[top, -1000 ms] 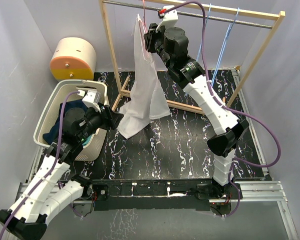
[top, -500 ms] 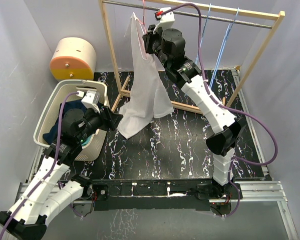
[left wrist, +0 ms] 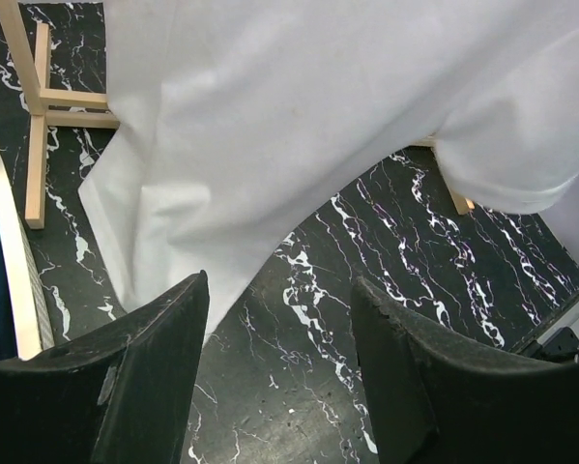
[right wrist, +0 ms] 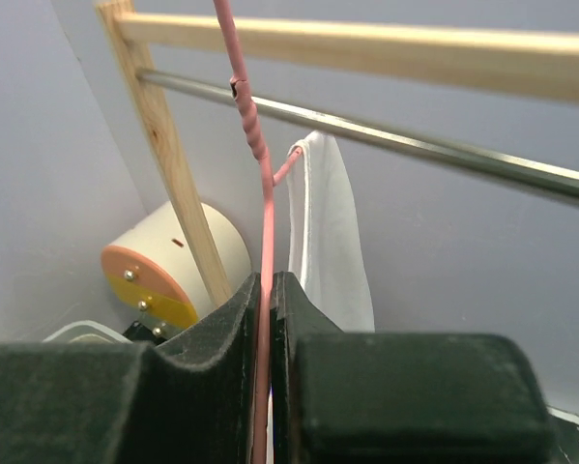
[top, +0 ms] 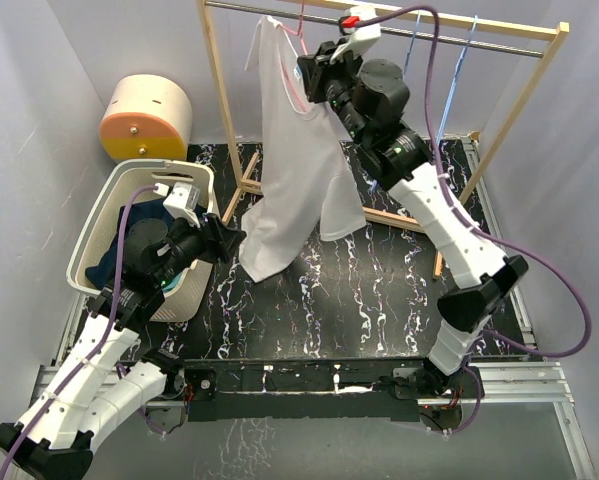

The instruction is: Remove the t-shirt from the hanger

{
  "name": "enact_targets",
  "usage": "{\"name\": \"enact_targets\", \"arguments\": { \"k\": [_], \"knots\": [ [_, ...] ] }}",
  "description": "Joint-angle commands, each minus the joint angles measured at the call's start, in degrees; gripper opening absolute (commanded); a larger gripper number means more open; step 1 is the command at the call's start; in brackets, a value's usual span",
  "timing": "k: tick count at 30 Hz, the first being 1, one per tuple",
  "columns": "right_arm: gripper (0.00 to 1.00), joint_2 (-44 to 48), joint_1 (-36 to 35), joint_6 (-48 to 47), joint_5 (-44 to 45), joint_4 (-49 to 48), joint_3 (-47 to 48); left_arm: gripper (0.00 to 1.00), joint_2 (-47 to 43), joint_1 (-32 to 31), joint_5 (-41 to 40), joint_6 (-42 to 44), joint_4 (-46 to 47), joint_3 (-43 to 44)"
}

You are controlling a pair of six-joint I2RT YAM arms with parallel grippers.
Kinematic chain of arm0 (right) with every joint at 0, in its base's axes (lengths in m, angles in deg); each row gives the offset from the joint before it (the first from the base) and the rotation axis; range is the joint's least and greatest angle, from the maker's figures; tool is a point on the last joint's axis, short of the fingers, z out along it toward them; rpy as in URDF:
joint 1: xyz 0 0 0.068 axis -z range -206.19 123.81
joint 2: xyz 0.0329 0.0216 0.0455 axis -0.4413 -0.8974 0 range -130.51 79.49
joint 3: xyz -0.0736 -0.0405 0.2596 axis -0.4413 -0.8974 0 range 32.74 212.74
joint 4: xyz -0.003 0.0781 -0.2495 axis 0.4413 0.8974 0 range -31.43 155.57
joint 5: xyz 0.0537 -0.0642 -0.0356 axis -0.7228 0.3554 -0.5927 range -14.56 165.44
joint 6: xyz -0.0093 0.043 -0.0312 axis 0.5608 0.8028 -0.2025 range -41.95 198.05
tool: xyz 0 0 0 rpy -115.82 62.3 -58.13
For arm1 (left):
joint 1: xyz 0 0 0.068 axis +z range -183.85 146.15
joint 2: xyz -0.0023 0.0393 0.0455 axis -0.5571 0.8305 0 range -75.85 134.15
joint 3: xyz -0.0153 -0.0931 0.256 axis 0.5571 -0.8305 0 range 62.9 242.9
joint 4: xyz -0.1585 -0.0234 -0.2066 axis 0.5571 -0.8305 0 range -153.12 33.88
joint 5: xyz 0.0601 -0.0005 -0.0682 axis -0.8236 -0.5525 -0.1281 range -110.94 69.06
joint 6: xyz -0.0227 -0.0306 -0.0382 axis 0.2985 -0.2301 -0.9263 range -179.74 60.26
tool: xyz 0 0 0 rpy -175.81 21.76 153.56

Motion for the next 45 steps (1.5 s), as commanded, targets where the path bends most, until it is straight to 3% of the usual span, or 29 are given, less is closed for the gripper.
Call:
{"name": "enact_targets", "arguments": {
  "k": [1, 8, 15, 21, 25, 28, 35, 45],
  "knots": [
    [0.08, 6.72, -0.14, -0.82, -1.48, -8.37, -1.42, 0.59, -0.88, -0.27, 1.48, -0.18, 0.69, 0.35],
    [0.08, 12.69, -0.14, 2.62, -7.87, 0.55, -6.69, 0.66, -0.91, -0.24, 5.14, 2.84, -0.21, 2.97],
    [0.08, 27.06, -0.11, 5.00, -24.27, 13.53, -21.04, 0.73, -0.41, -0.24, 11.81, 8.70, -0.65, 10.53],
    [0.08, 39.81, -0.11, 5.80, -38.07, 23.20, -32.01, 0.78, 1.41, -0.24, 23.11, 7.36, 5.30, 16.66],
    [0.08, 47.42, -0.08, 8.84, -47.31, 24.72, -38.46, 0.81, 4.05, -0.23, 35.59, 0.17, 14.66, 17.82],
    [0.08, 51.43, -0.14, 12.12, -52.08, 22.58, -42.33, 0.81, 6.39, -0.29, 42.58, -10.14, 26.71, 16.29],
    [0.08, 53.93, -0.15, 17.06, -55.25, 16.05, -46.78, 0.80, 10.70, -0.32, 46.23, -29.33, 51.53, 12.81],
    [0.08, 52.33, -0.10, 20.17, -53.34, 8.16, -50.81, 0.78, 14.12, -2.85, 44.49, -33.64, 57.36, 12.39]
  ]
}}
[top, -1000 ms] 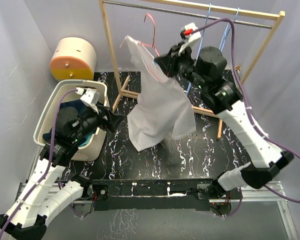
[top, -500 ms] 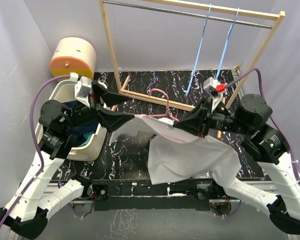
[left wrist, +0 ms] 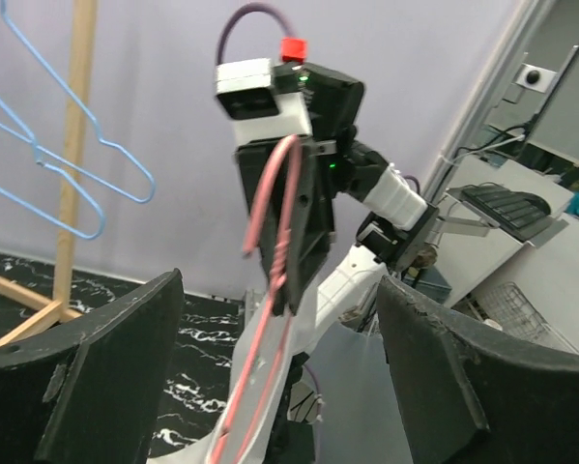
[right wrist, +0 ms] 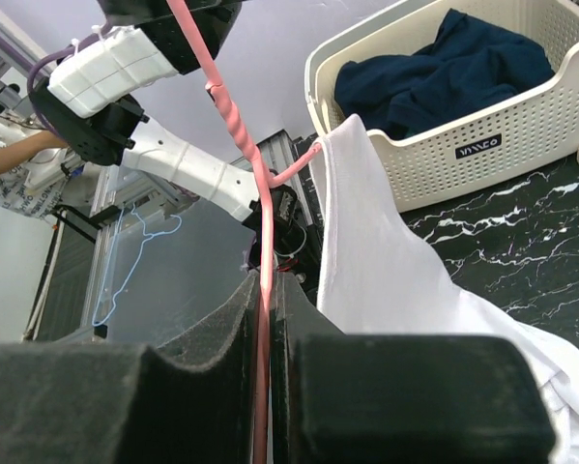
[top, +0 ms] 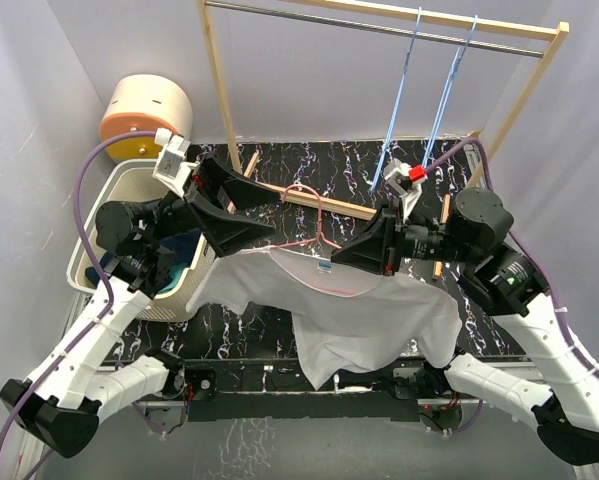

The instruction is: Remove the t-shirt from the hanger

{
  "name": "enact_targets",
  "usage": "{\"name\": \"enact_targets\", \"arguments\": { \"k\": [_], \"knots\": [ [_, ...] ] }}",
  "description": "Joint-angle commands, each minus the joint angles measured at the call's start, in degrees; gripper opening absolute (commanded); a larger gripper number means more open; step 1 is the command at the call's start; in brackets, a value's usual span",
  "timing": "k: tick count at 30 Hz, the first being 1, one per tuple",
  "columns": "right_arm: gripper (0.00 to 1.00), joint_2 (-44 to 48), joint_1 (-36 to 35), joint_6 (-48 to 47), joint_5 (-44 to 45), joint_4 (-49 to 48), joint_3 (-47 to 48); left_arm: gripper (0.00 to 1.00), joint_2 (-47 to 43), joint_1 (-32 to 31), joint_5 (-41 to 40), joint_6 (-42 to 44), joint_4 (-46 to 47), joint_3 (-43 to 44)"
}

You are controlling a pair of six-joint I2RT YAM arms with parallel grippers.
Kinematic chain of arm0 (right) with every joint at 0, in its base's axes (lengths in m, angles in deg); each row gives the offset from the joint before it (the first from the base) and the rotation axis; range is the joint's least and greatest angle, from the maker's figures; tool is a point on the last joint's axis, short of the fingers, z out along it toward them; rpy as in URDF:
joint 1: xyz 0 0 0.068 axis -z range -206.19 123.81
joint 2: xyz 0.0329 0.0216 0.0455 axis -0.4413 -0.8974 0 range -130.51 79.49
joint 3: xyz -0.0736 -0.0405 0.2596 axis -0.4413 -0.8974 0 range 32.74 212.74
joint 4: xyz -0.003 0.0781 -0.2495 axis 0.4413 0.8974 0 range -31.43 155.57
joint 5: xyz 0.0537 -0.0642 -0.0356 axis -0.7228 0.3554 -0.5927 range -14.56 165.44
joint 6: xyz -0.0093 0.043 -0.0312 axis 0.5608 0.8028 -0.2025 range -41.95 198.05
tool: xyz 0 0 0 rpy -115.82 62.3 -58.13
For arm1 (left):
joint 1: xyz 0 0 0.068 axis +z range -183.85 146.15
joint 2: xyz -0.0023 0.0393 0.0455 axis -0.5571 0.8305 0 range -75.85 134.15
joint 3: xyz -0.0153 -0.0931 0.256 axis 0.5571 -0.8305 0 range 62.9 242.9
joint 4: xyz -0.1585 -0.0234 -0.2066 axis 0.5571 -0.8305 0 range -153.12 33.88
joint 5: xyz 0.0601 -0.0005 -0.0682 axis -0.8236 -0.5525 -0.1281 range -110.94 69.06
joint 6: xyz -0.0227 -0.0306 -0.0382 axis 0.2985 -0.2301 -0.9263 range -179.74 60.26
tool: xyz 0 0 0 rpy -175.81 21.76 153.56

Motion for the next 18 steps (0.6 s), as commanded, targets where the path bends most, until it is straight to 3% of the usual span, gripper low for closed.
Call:
{"name": "enact_targets", "arguments": {
  "k": [1, 15, 18],
  "knots": [
    [0.08, -0.35, -0.15, 2.18, 0.18, -8.88, -0.37, 0.78, 0.95, -2.36, 0.16, -2.31, 6.29, 0.36],
    [0.08, -2.11, -0.20, 3.51, -0.12, -11.40, -0.98, 0.72, 8.45, -15.33, -5.47, 9.12, -1.01, 4.06],
    [0.08, -2.06, -0.20, 3.50, -0.35, -11.38, -1.68, 0.66, 9.34, -16.79, -6.46, 10.15, -1.26, 5.20]
  ]
}}
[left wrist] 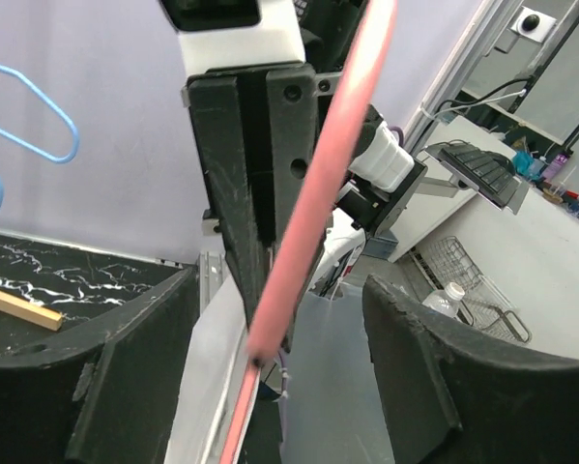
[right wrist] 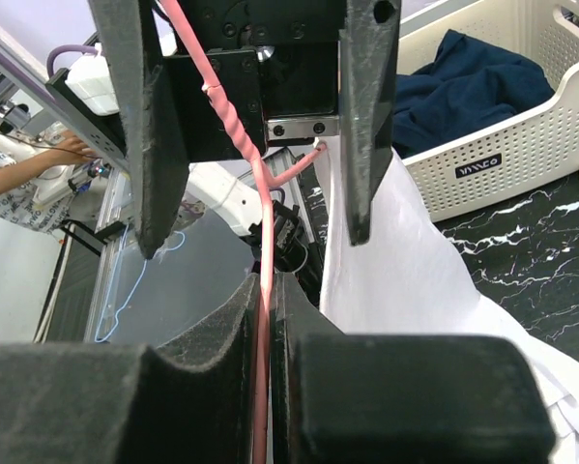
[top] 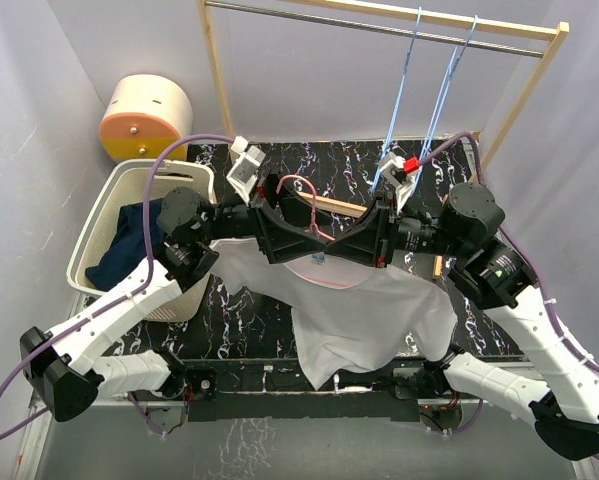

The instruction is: Remove the t-shirt from the hanger

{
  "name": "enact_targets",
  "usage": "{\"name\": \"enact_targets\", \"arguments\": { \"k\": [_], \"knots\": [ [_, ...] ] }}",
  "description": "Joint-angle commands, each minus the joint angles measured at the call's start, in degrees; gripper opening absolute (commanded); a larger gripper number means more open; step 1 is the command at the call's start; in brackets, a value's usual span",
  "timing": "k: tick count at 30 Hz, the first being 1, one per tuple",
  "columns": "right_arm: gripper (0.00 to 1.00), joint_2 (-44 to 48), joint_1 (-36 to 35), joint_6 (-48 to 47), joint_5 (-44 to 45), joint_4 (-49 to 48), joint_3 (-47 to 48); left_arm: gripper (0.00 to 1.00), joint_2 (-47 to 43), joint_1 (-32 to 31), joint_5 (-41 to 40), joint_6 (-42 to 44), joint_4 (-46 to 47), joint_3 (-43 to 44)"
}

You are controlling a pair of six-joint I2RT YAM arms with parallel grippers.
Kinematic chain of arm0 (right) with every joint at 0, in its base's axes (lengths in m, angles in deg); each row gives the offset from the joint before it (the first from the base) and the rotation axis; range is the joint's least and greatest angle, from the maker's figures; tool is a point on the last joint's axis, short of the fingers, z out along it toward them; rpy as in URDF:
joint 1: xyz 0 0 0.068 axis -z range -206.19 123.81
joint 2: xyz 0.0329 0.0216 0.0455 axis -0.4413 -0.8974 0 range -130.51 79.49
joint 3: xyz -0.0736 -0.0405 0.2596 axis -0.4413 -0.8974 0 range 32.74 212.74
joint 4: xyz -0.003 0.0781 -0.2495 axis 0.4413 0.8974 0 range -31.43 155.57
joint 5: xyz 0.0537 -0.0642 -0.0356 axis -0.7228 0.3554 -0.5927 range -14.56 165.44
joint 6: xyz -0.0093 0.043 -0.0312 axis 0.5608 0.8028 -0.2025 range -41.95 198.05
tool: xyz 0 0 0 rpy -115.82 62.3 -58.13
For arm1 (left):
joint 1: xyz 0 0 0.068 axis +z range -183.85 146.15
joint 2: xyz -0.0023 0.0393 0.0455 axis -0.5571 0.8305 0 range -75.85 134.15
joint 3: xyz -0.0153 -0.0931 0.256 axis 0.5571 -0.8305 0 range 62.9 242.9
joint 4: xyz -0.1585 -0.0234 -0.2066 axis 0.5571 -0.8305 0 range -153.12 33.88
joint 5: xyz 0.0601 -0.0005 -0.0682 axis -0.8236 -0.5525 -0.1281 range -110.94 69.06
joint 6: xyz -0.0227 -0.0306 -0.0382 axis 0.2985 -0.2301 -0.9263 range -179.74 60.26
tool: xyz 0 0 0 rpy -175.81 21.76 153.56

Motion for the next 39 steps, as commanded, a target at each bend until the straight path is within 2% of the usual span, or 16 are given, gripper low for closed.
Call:
{"name": "enact_targets", "arguments": {
  "k": [1, 3, 5, 6, 7, 12, 19, 23, 28, 39],
  "knots": [
    [0.08, 0.44, -0.20, 0.62, -0.57, -5.33, -0.72, 0.64, -0.02, -2.31, -2.23, 4.10, 1.33, 4.24],
    [0.08, 0.44, -0.13, 0.62, -0.57, -5.21, -1.54, 0.52, 0.70, -3.14, -2.40, 4.63, 0.79, 4.79],
    [0.08, 0.74, -0.13, 0.13, 0.03, -4.36, -2.12, 0.27, 1.26, -3.73, -1.90, 5.79, -1.31, 5.69],
    [0.08, 0.98, -0.18, -0.19, 0.65, -3.71, -2.35, 0.08, 1.19, -3.81, -1.95, 6.80, -3.08, 6.02],
    [0.08, 1.35, -0.20, -0.75, 1.23, -2.86, -2.53, 0.00, 0.71, -3.77, -2.65, 7.80, -4.88, 6.25],
    [0.10, 3.81, -0.20, -3.19, 5.72, 3.25, -4.19, 0.00, -3.86, -3.91, -7.13, 13.65, -15.30, 7.34],
    [0.52, 10.30, -0.20, -7.76, 11.02, 13.92, -5.50, 0.00, -8.86, -3.86, -11.30, 21.80, -34.09, 12.65],
    [0.64, 15.17, -0.20, -9.76, 16.22, 19.93, -5.46, 0.00, -11.24, -3.88, -12.02, 23.39, -40.02, 15.10],
    [0.68, 20.37, -0.18, -10.72, 19.09, 23.75, -6.59, 0.00, -13.01, -3.88, -11.63, 23.92, -44.95, 17.20],
    [0.68, 22.63, -0.17, -11.09, 10.76, 21.17, -11.29, 0.00, -15.34, -3.90, -12.11, 23.08, -46.78, 17.55]
  ]
}}
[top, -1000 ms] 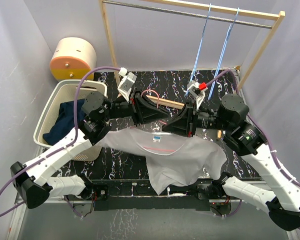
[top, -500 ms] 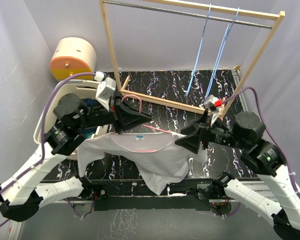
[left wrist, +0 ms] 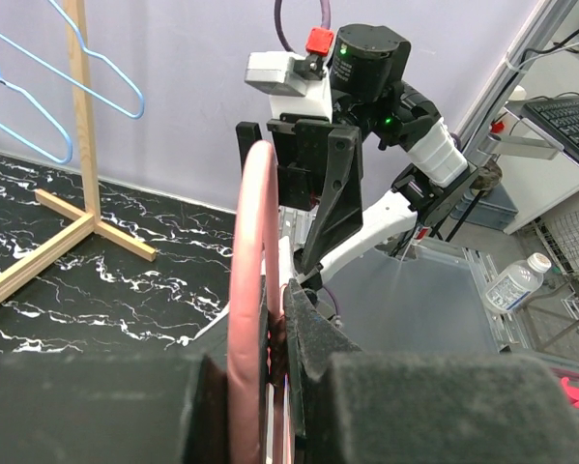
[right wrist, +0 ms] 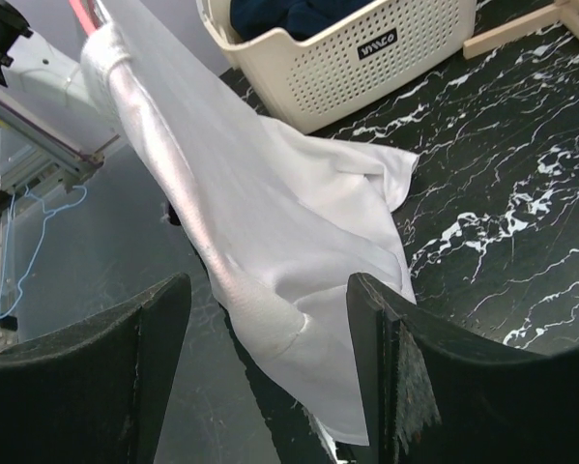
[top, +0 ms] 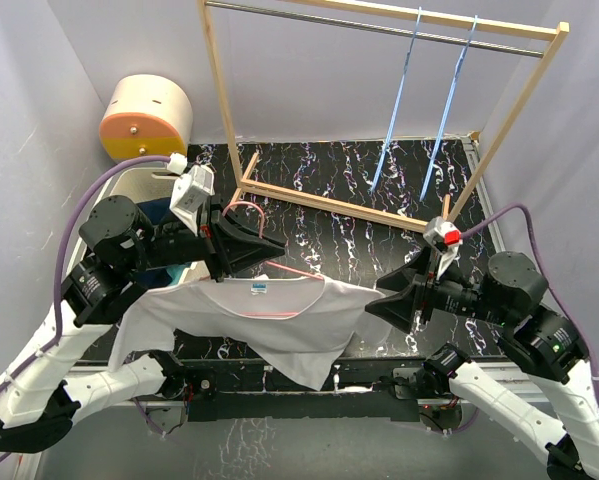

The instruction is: Remove the t-shirt from the hanger

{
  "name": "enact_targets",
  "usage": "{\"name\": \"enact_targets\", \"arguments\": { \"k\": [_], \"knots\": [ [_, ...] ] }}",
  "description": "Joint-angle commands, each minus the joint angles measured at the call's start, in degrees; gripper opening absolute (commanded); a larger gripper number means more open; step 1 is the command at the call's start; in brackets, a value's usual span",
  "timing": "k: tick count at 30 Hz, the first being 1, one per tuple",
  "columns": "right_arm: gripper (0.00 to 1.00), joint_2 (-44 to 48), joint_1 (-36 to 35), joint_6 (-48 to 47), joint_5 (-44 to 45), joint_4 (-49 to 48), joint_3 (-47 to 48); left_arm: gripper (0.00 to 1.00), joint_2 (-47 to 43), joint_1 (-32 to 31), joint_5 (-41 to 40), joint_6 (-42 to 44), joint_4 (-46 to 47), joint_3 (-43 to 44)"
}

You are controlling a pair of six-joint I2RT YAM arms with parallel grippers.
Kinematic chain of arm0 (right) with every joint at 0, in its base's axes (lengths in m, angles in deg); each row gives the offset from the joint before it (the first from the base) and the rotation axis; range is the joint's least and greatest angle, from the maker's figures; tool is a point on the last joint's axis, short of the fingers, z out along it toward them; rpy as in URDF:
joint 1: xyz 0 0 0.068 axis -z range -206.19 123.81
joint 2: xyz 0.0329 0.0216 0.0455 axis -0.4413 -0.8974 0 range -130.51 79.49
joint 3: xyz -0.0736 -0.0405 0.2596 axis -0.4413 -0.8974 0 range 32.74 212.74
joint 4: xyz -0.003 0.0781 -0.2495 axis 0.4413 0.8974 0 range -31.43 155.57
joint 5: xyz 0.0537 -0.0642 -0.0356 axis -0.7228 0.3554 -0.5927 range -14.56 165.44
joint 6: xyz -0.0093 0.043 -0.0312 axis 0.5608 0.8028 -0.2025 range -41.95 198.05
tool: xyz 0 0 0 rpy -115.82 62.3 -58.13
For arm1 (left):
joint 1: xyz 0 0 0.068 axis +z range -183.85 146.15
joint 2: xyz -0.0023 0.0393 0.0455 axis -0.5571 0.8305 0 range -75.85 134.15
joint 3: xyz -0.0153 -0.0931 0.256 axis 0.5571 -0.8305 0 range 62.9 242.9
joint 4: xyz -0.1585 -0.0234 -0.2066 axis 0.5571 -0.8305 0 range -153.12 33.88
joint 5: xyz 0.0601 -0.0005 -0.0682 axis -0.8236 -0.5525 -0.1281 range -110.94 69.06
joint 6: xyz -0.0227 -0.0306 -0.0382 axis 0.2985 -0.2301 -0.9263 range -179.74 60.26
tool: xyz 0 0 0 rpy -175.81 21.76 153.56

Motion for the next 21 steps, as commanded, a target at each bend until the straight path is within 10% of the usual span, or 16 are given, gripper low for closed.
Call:
{"name": "enact_targets", "arguments": {
  "k": [1, 13, 21],
  "knots": [
    [0.68, -0.25, 0.06, -1.38, -3.73, -2.05, -1.60, 0.00, -1.46, 0.07, -0.54, -0.20, -0.41, 2.22],
    [0.60, 0.77, 0.06, -2.82, -7.87, -1.05, -3.49, 0.00, -1.19, 0.13, -2.32, 2.16, -3.14, 5.60],
    [0.08, 0.78, 0.07, -2.45, -1.95, -2.01, -4.10, 0.00, -1.90, 0.07, -2.68, 1.90, -3.54, 5.55]
  ]
}}
